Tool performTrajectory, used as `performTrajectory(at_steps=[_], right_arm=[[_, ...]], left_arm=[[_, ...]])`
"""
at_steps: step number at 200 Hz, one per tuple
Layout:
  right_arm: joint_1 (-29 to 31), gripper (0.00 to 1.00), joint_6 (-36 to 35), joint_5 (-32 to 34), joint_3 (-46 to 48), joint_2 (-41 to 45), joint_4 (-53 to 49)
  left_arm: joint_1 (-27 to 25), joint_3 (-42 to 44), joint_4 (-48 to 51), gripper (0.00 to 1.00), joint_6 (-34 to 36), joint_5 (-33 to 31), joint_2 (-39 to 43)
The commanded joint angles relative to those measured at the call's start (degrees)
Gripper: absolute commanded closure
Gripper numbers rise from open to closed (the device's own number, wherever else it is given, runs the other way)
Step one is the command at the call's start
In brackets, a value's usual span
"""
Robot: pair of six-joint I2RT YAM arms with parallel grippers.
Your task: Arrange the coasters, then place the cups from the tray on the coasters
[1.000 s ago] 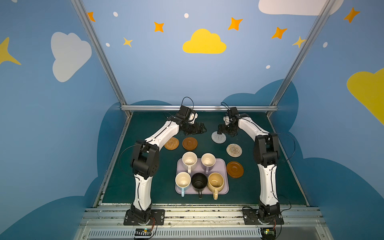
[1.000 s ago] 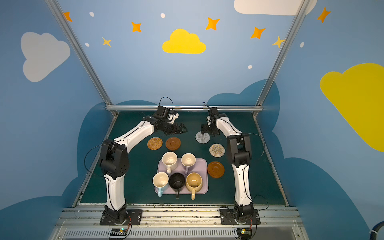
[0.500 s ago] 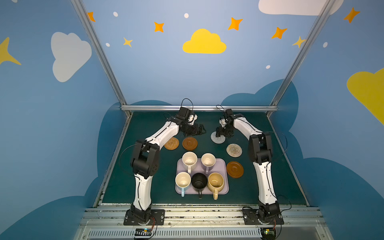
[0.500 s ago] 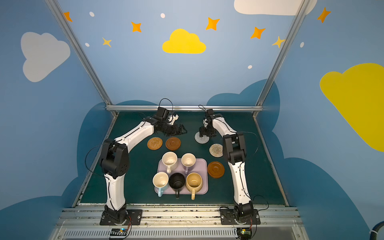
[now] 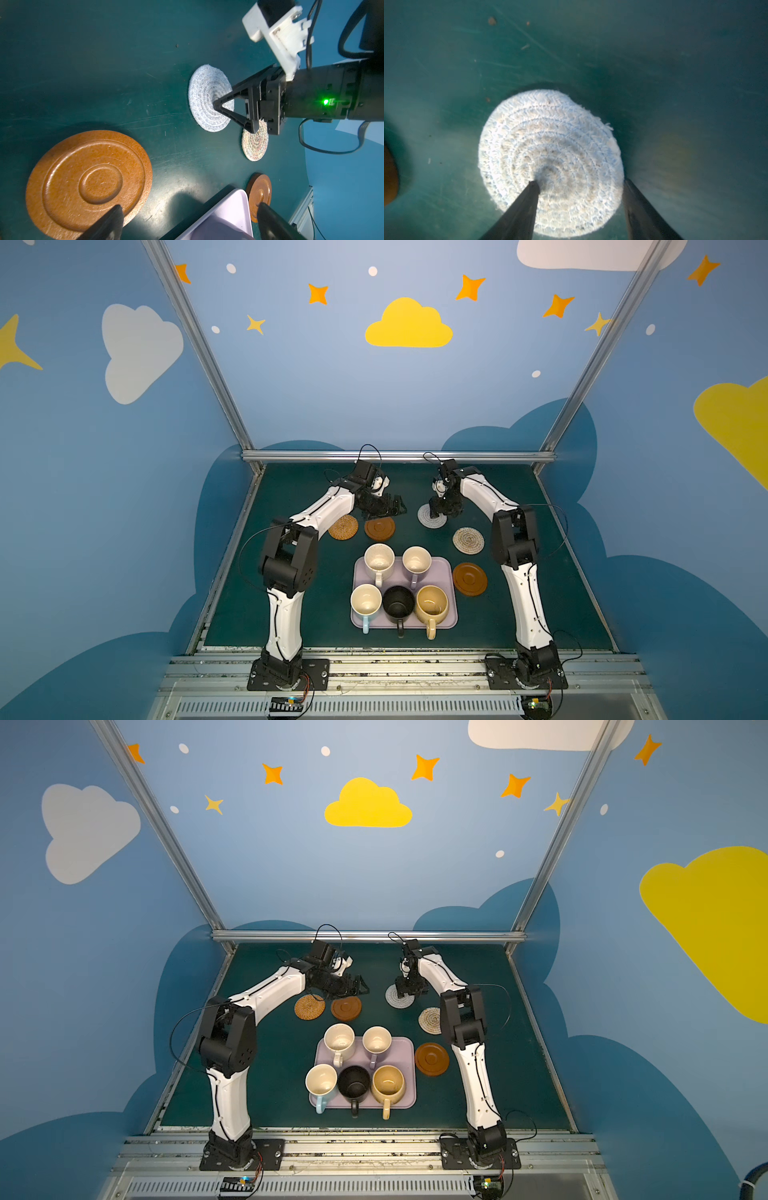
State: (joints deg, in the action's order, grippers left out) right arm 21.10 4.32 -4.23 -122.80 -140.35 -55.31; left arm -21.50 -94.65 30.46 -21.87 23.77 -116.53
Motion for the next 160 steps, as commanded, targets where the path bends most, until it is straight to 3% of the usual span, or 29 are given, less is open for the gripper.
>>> performTrajectory(at_steps=[1, 160], right_arm=[[1.2, 0.37, -0.8, 0.5, 1.2, -0.7, -3.4], [5.1, 0.40, 3.7, -0.9, 15.0, 6.3, 2.0]], left_arm=[[0.4, 0.2, 0.2, 0.00, 1.0, 0.3, 3.1], [0.9, 2.3, 0.1, 0.00, 0.4, 0.9, 5.8]])
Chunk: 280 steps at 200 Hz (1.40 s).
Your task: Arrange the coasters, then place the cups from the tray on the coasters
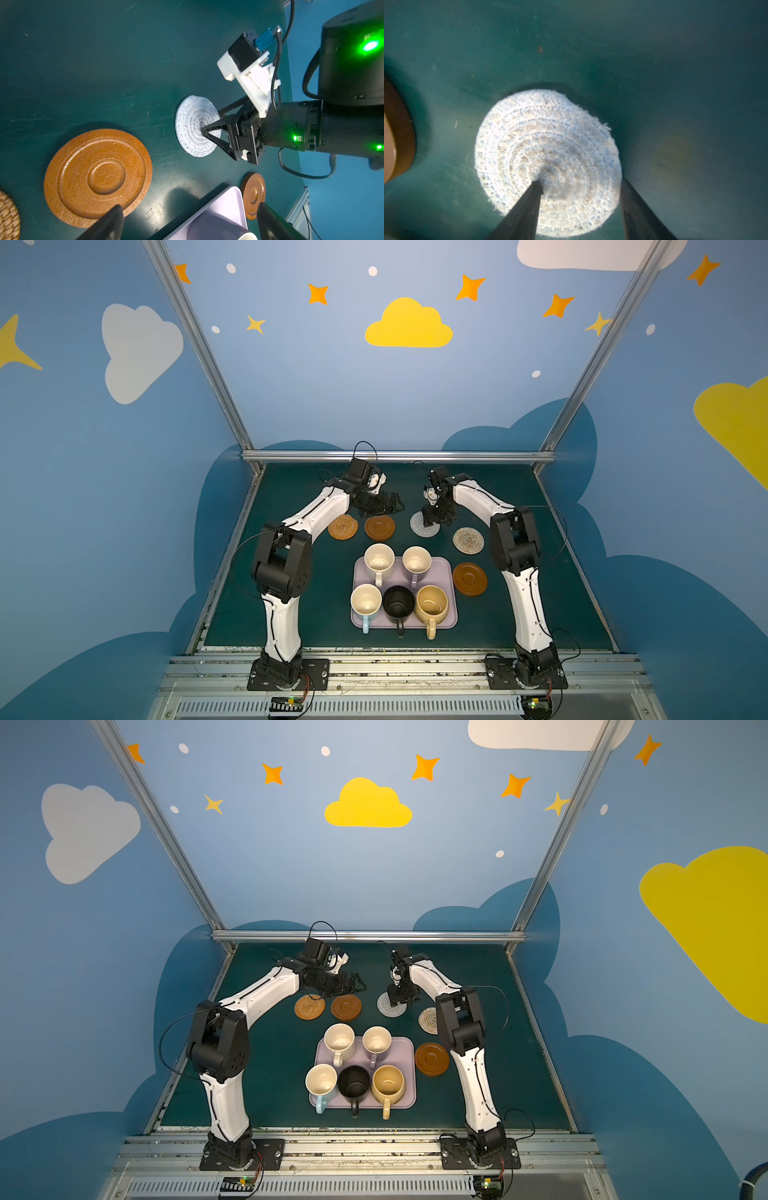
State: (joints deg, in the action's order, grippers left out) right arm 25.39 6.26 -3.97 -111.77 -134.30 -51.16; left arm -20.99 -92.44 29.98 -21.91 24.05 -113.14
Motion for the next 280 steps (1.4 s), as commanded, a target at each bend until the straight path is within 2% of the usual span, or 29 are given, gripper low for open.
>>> performTrajectory(at_steps=[1, 81, 170, 226, 280], right_arm=[[0.9, 0.40, 1.8, -1.1, 4.0, 0.3, -2.1], [1.2, 0.38, 3.8, -1.7, 0.3, -1.4, -2.0], [1.9, 0.37, 4.8, -1.9, 6.0, 1.5, 0.6], [1.7, 0.35, 6.3, -3.5, 5.0, 2.1, 0.3], [1.5, 0.32, 7.2, -1.2, 6.7, 4.9, 2.0]], left_arm=[[0.3, 0.1, 0.5, 0.00, 0.5, 0.6, 2.4], [0.3, 1.0, -0.8, 0.00, -0.4, 1.5, 2.6], [0.3, 2.2, -1.1, 0.00, -0.4, 0.9, 3.7], [0.3, 2.1, -1.1, 0.00, -0.5, 0.6, 3.4], [0.3, 1.3, -0.9, 0.00, -0.8, 0.7, 3.3]])
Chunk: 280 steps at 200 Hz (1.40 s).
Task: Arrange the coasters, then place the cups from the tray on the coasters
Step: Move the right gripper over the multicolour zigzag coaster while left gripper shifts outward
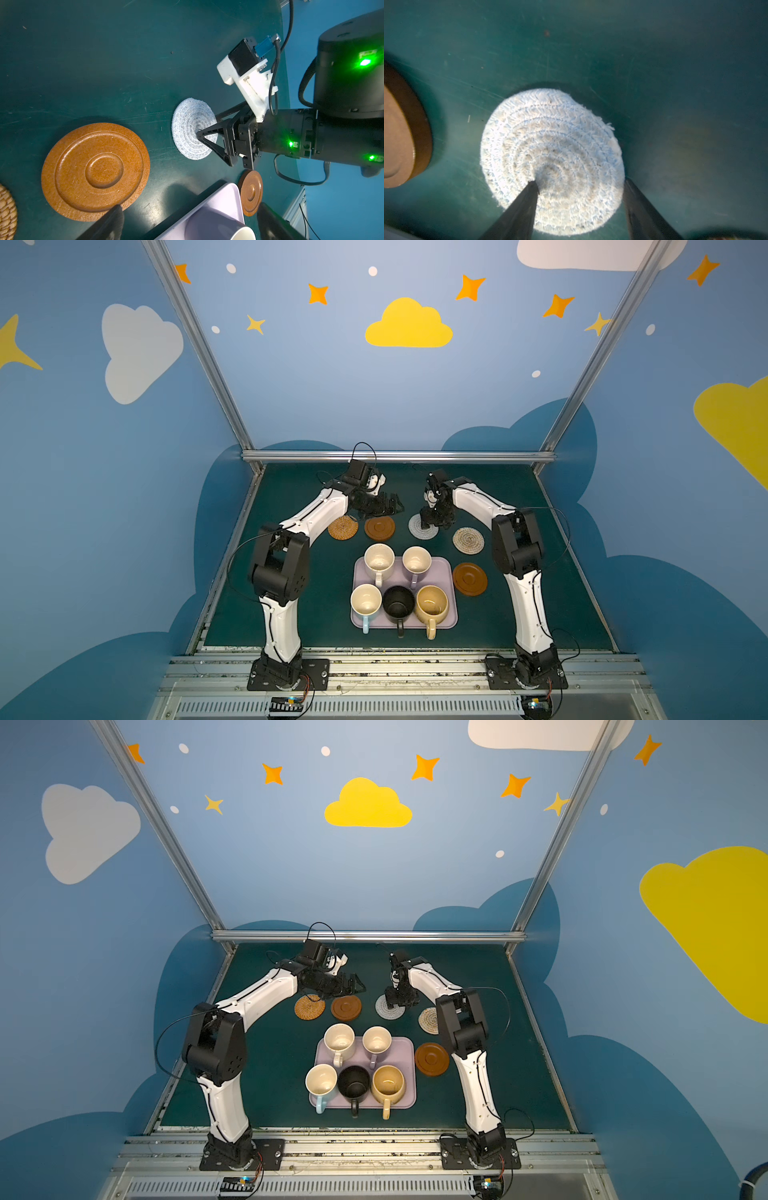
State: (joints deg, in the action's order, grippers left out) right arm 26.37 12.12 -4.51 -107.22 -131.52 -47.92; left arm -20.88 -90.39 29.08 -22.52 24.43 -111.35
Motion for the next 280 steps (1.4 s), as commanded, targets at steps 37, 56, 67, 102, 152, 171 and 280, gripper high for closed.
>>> performTrajectory(at_steps=[37, 56, 67, 102, 152, 171, 280], right_arm=[[0.5, 0.20, 2.3, 1.6, 0.6, 5.2, -2.4], [0.4, 0.17, 2.3, 2.6, 0.0, 6.8, -3.3], [0.5, 0.17, 2.0, 2.8, 0.4, 8.3, -3.3], [0.4, 0.14, 2.8, 6.7, 7.7, 17.7, -0.7], [-0.1, 0.08, 3.6, 18.5, 27.2, 42.0, 6.7], [-3.8, 0.07, 3.3, 12.6, 32.2, 46.9, 5.6], [-13.5, 0.15, 7.5, 2.8, 39.5, 32.1, 11.4]], left_arm=[[0.3, -2.7, 1.5, 0.00, 0.0, -0.3, 1.5], [0.2, -3.6, 2.7, 0.00, 0.5, -1.0, 2.0], [0.3, -3.8, 3.2, 0.00, 0.9, -1.6, 2.5], [-0.5, -2.9, 3.7, 0.00, 2.0, -3.6, 6.7], [-4.6, -4.9, 6.4, 0.00, 5.4, -3.9, 11.2], [-7.2, -5.1, 5.0, 0.00, 6.3, 0.1, 11.8], [-12.9, -11.8, 9.3, 0.00, 6.9, -4.6, 2.2]])
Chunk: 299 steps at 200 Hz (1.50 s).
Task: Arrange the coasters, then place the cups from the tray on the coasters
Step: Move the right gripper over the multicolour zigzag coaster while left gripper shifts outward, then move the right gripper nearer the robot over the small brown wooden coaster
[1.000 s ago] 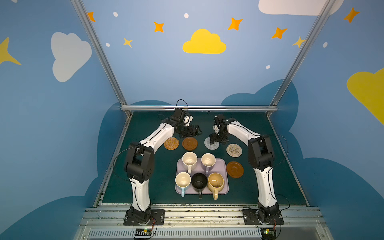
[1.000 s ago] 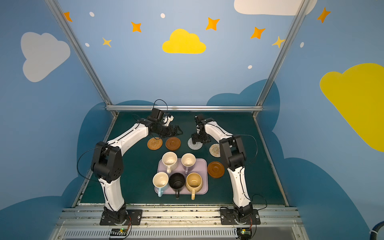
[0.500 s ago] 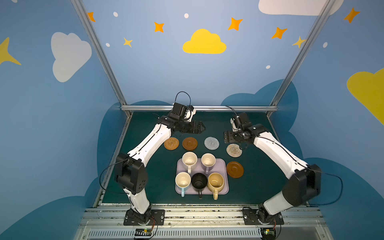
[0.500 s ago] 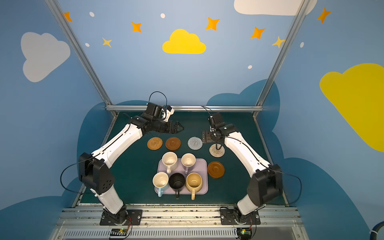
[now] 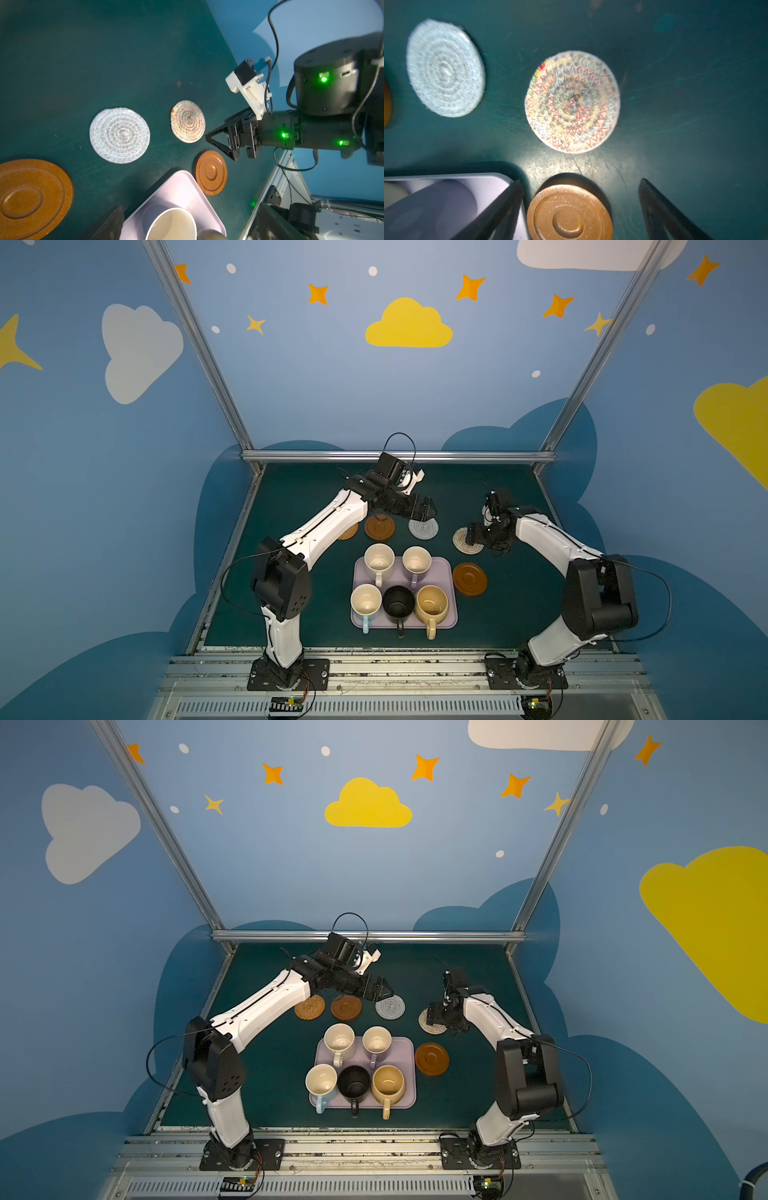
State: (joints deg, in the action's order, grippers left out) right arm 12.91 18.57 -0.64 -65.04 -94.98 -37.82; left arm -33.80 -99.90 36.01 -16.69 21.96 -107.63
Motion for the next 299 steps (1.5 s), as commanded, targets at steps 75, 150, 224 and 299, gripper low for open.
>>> performTrajectory(at_steps=[75, 150, 224, 299], right_arm=[[0.1, 0.23, 0.9, 3.5, -8.1, -13.3, -1.3], [1.1, 0.29, 0.5, 5.3, -8.7, -16.4, -1.2], [0.5, 0.35, 0.4, 6.4, -16.2, -21.5, -6.2], [-0.1, 0.36, -0.4, 5.7, -23.7, -27.0, -7.1]], left_arm=[[0.1, -5.3, 3.4, 0.00, 1.1, -1.6, -5.3], [2.6, -1.6, 0.8, 0.00, -0.4, 0.5, -2.3], [3.1, 0.1, 0.4, 0.00, -0.5, -0.1, -0.7], [3.1, 0.0, 1.3, 0.00, -0.4, -0.4, -0.3]])
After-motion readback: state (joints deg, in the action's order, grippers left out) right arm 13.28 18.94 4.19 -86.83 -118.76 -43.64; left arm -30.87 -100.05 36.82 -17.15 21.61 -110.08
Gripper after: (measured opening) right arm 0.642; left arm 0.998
